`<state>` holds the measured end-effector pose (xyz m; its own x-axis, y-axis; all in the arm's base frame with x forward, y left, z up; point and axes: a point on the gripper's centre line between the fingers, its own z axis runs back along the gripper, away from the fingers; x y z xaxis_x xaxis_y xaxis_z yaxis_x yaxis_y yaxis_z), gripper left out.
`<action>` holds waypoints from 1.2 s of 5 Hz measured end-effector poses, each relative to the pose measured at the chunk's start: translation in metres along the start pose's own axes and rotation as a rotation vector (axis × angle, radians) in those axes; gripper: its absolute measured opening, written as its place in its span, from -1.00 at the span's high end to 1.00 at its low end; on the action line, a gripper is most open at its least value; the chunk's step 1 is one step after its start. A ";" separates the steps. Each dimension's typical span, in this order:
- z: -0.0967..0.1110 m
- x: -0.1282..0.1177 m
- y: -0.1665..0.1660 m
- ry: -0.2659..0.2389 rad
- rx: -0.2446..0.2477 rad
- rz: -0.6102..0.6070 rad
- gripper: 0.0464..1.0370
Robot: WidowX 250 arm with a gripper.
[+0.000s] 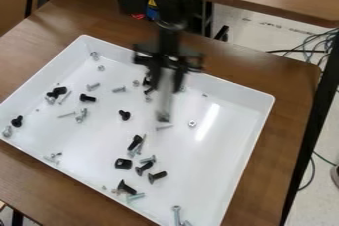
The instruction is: Sweep into pile
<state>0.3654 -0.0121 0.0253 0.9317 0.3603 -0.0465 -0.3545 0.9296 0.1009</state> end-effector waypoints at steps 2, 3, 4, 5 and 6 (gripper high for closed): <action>-0.016 0.019 0.085 0.112 0.098 0.033 0.36; -0.038 0.040 0.133 0.156 0.116 0.075 0.36; -0.046 0.045 0.156 0.192 0.153 0.097 0.36; -0.062 0.058 0.160 0.232 0.166 0.033 0.36; -0.071 0.070 0.159 0.259 0.170 -0.037 0.36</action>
<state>0.3682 0.1666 -0.0327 0.8848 0.3542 -0.3027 -0.2818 0.9242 0.2577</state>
